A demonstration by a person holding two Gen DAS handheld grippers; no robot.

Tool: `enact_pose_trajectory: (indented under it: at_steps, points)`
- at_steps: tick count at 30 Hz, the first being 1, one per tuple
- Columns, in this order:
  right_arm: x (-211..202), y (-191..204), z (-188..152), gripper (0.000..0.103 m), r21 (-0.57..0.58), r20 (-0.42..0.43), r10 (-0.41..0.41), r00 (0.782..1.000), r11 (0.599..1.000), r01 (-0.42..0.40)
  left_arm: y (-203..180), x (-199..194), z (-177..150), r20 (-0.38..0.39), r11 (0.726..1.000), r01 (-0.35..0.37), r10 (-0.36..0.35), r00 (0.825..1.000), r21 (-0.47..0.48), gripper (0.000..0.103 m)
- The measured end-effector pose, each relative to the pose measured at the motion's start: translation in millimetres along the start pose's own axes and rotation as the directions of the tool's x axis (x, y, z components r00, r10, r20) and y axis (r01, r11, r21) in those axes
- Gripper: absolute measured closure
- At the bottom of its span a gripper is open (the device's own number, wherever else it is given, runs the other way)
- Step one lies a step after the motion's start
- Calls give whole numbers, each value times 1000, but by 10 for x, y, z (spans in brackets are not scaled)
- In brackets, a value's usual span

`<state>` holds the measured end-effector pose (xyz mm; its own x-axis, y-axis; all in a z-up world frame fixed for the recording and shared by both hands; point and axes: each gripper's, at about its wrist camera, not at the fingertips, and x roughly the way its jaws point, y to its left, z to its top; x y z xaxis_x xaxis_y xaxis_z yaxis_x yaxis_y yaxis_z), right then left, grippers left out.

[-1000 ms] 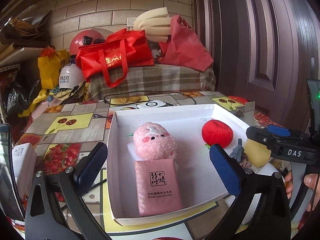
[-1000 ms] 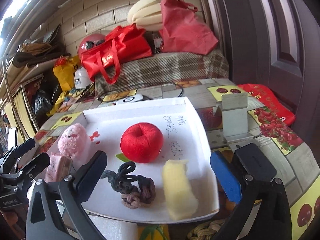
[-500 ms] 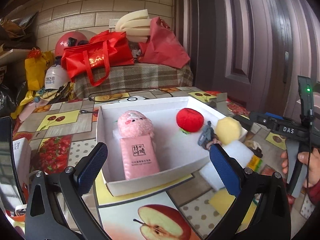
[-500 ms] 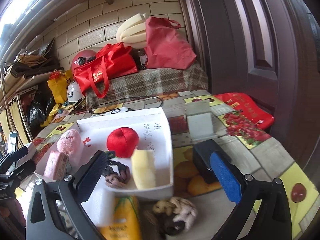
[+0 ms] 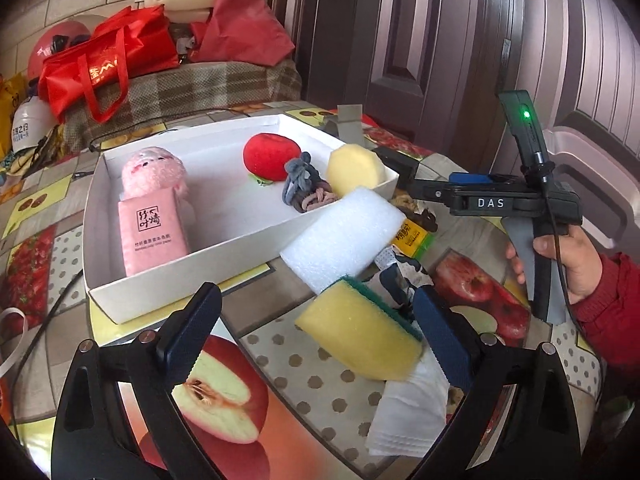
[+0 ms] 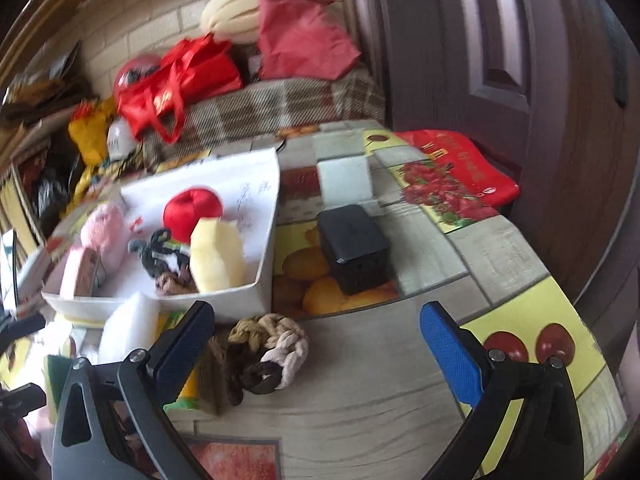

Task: Organize soft objects
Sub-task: 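Grasp the yellow-green sponge with the left gripper while the right grasps the beige rope knot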

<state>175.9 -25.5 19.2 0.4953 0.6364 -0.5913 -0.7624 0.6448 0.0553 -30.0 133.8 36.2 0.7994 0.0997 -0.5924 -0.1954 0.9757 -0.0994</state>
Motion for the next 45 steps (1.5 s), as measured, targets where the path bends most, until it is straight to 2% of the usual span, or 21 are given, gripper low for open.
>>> enact_pose_trajectory:
  at_steps: [1, 2, 3, 7, 9, 10, 13, 15, 16, 17, 19, 21, 22, 25, 27, 30, 32, 35, 40, 43, 45]
  points:
    - [54, 40, 2, 1, -14, -25, 8, 1000, 1000, -8, 0, 43, -3, -22, 1000, -4, 4, 1000, -4, 12]
    - [104, 57, 4, 2, -16, -48, 11, 999, 1000, -12, 19, 98, 2, -48, 1000, -3, 2, 999, -15, 27]
    - [168, 75, 8, 2, -14, -77, 11, 997, 1000, -12, 59, 147, 2, -74, 999, 1, -3, 997, -34, 35]
    - [369, 89, -16, 22, -16, -186, 2, 983, 1000, -5, 184, 182, -10, -84, 990, 86, -96, 992, -110, 58]
    - [354, 105, -25, 23, -26, -185, -8, 983, 1000, 3, 181, 170, -20, -83, 990, 86, -95, 992, -114, 58]
    - [349, 123, -28, 28, -35, -186, -11, 982, 999, 4, 175, 161, -26, -82, 990, 84, -93, 992, -114, 58]
    - [309, 165, -38, 54, -59, -170, -18, 985, 998, 8, 187, 150, -36, -82, 989, 78, -89, 993, -126, 56]
    - [290, 149, -35, 58, -52, -164, -9, 986, 999, 1, 241, 194, -48, -106, 985, 67, -85, 991, -159, 36]
    - [282, 123, -31, 59, -38, -159, -2, 987, 999, -4, 284, 256, -65, -139, 980, 65, -92, 986, -189, 15]
    - [278, 98, -28, 60, -26, -158, 4, 987, 1000, -8, 325, 293, -76, -152, 974, 81, -115, 982, -210, 12]
    - [288, 59, -19, 60, -2, -158, 12, 987, 1000, -13, 307, 277, -73, -146, 976, 75, -106, 984, -203, 12]
    - [285, 44, -14, 61, 10, -156, 18, 988, 1000, -17, 256, 261, -64, -138, 979, 98, -123, 983, -180, 35]
    - [277, 37, -14, 61, 14, -152, 19, 988, 1000, -17, 241, 244, -62, -125, 974, 135, -159, 979, -182, 57]
    - [241, 30, -4, 62, 24, -133, 19, 991, 1000, -16, 220, 165, -55, -89, 977, 126, -143, 986, -172, 64]
    - [178, 7, -2, 62, 35, -102, 22, 995, 999, -19, 290, 103, -58, -54, 973, 111, -124, 991, -203, 64]
    - [-25, -10, -8, 62, 47, 3, 4, 1000, 999, -4, 476, -114, -99, 61, 955, 107, -93, 994, -277, 64]
    - [-246, -7, -42, 62, 53, 117, -19, 993, 999, 13, 568, -299, -143, 153, 946, 106, -61, 986, -306, 64]
    - [-482, 15, -130, 61, 61, 217, -47, 975, 998, 35, 589, -498, -145, 237, 956, 25, 46, 970, -291, 64]
    - [-597, 128, -188, 61, 30, 242, -26, 970, 999, 19, 590, -606, -96, 295, 956, -140, 217, 930, -259, 64]
    - [-553, 259, -157, 61, -32, 237, -30, 971, 999, 39, 585, -577, -70, 311, 955, -217, 272, 911, -201, 64]
    - [-503, 287, -135, 61, -36, 225, -16, 974, 999, 24, 591, -508, -44, 302, 956, -237, 280, 911, -170, 64]
